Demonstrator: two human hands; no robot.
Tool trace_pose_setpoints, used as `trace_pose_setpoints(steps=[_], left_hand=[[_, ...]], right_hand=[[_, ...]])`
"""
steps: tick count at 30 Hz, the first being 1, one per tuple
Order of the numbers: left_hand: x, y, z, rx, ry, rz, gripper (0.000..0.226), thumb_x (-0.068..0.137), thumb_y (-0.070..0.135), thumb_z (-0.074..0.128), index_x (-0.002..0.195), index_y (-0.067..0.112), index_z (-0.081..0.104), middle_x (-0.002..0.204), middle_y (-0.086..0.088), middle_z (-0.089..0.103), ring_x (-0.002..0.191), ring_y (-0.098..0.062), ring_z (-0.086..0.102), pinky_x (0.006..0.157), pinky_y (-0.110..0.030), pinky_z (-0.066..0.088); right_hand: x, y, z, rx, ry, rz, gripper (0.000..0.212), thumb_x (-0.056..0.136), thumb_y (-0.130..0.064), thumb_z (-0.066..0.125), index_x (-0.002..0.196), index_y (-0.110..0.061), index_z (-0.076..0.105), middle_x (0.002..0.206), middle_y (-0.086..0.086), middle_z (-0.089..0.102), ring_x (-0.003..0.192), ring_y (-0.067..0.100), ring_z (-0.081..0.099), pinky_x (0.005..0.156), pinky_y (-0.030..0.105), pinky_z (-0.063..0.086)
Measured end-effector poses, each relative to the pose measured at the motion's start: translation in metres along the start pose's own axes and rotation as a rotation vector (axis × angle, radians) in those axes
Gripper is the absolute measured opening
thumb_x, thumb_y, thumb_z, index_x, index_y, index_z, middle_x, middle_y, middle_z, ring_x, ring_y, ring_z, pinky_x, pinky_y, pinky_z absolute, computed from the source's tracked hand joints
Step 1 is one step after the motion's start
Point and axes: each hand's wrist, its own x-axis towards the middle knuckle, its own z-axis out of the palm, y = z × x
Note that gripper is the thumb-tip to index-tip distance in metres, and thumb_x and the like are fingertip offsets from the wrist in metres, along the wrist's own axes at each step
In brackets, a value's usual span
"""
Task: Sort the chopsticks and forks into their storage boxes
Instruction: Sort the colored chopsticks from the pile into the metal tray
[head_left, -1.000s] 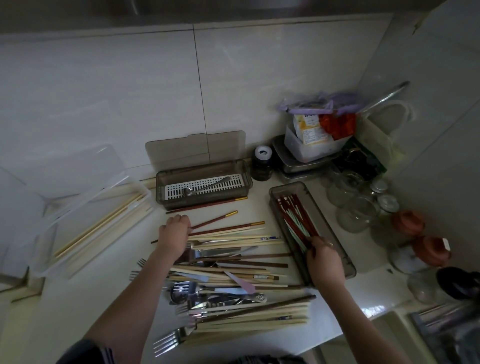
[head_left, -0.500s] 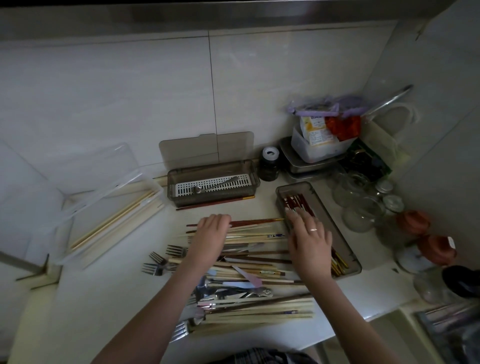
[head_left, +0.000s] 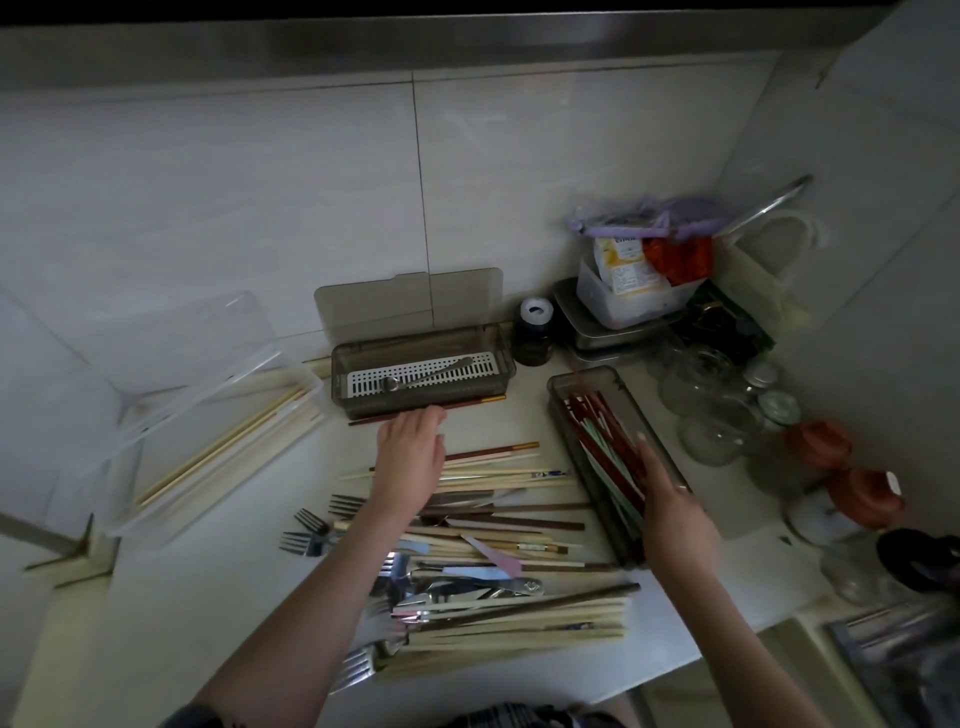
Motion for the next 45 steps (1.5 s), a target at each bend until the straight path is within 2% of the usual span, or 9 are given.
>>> trace_pose_setpoints(steps=[5, 8, 11, 19, 27, 30, 35, 41, 45], left_hand=[[0.012, -0.027, 0.010, 0.075, -0.179, -0.044, 0.031, 0.085, 0.008, 0.057, 0.114, 0.016, 0.063, 0.114, -0.001, 0.064, 0.110, -0.020, 0.056, 0.098, -0.037, 0.038], [0.021, -0.037, 0.014, 0.141, -0.274, -0.029, 0.040, 0.084, 0.010, 0.057, 0.124, 0.016, 0.057, 0.124, -0.002, 0.060, 0.116, -0.020, 0.053, 0.102, -0.037, 0.038], [0.030, -0.043, 0.016, 0.185, -0.334, -0.045, 0.049, 0.087, 0.013, 0.054, 0.135, 0.016, 0.046, 0.135, -0.003, 0.053, 0.124, -0.020, 0.047, 0.106, -0.036, 0.034], [0.046, -0.041, 0.024, 0.291, -0.464, -0.090, 0.049, 0.091, 0.019, 0.051, 0.138, 0.017, 0.039, 0.138, -0.002, 0.045, 0.126, -0.021, 0.041, 0.106, -0.037, 0.033], [0.050, -0.039, 0.027, 0.241, -0.562, -0.199, 0.027, 0.094, 0.023, 0.048, 0.118, 0.011, 0.049, 0.122, -0.009, 0.049, 0.117, -0.026, 0.043, 0.095, -0.042, 0.039], [0.041, -0.038, 0.023, 0.266, -0.491, -0.141, 0.020, 0.092, 0.017, 0.049, 0.112, 0.013, 0.050, 0.115, -0.008, 0.057, 0.111, -0.024, 0.050, 0.099, -0.041, 0.038], [0.020, -0.027, 0.005, 0.276, -0.266, 0.063, 0.023, 0.082, 0.006, 0.061, 0.102, 0.013, 0.051, 0.095, -0.004, 0.064, 0.092, -0.022, 0.060, 0.097, -0.038, 0.041], [-0.002, 0.022, -0.003, 0.095, -0.147, 0.343, 0.040, 0.072, 0.007, 0.075, 0.104, 0.010, 0.051, 0.094, -0.006, 0.064, 0.088, -0.020, 0.061, 0.088, -0.035, 0.046], [-0.013, 0.047, -0.001, 0.063, -0.112, 0.449, 0.039, 0.078, 0.013, 0.073, 0.108, 0.013, 0.049, 0.099, -0.002, 0.064, 0.093, -0.016, 0.061, 0.086, -0.031, 0.046]], right_hand=[[0.003, 0.004, 0.013, -0.027, -0.102, 0.059, 0.079, 0.092, -0.010, 0.047, 0.149, -0.041, 0.001, 0.116, 0.008, 0.052, 0.084, 0.018, 0.059, 0.066, 0.037, 0.058], [0.006, 0.004, 0.016, -0.020, -0.127, -0.014, 0.063, 0.095, -0.015, 0.042, 0.150, -0.034, 0.016, 0.134, 0.010, 0.044, 0.111, 0.026, 0.051, 0.087, 0.043, 0.051], [0.006, 0.005, 0.019, -0.109, -0.084, -0.087, 0.051, 0.097, -0.018, 0.038, 0.147, -0.030, 0.032, 0.147, 0.003, 0.036, 0.129, 0.028, 0.032, 0.106, 0.046, 0.033], [0.007, 0.005, 0.019, -0.068, -0.042, -0.083, 0.046, 0.097, -0.022, 0.039, 0.143, -0.027, 0.041, 0.144, -0.001, 0.041, 0.129, 0.026, 0.031, 0.105, 0.046, 0.031], [0.005, 0.005, 0.020, -0.042, -0.024, -0.075, 0.045, 0.096, -0.021, 0.042, 0.140, -0.024, 0.044, 0.140, 0.001, 0.045, 0.126, 0.026, 0.034, 0.104, 0.046, 0.033], [0.003, 0.006, 0.020, -0.038, 0.013, -0.089, 0.043, 0.092, -0.017, 0.048, 0.135, -0.022, 0.051, 0.137, 0.002, 0.048, 0.126, 0.027, 0.036, 0.105, 0.047, 0.031], [-0.005, -0.005, 0.020, 0.076, 0.283, -0.293, 0.043, 0.079, -0.002, 0.066, 0.119, -0.018, 0.063, 0.122, 0.005, 0.061, 0.114, 0.030, 0.048, 0.096, 0.053, 0.036], [-0.006, -0.057, 0.016, 0.113, 0.338, -0.570, 0.037, 0.091, -0.018, 0.057, 0.127, -0.026, 0.055, 0.129, -0.006, 0.058, 0.126, 0.017, 0.046, 0.107, 0.043, 0.022], [-0.005, -0.060, 0.016, 0.076, 0.324, -0.574, 0.031, 0.090, -0.023, 0.044, 0.116, -0.028, 0.060, 0.106, -0.005, 0.067, 0.103, 0.022, 0.060, 0.097, 0.043, 0.030]])
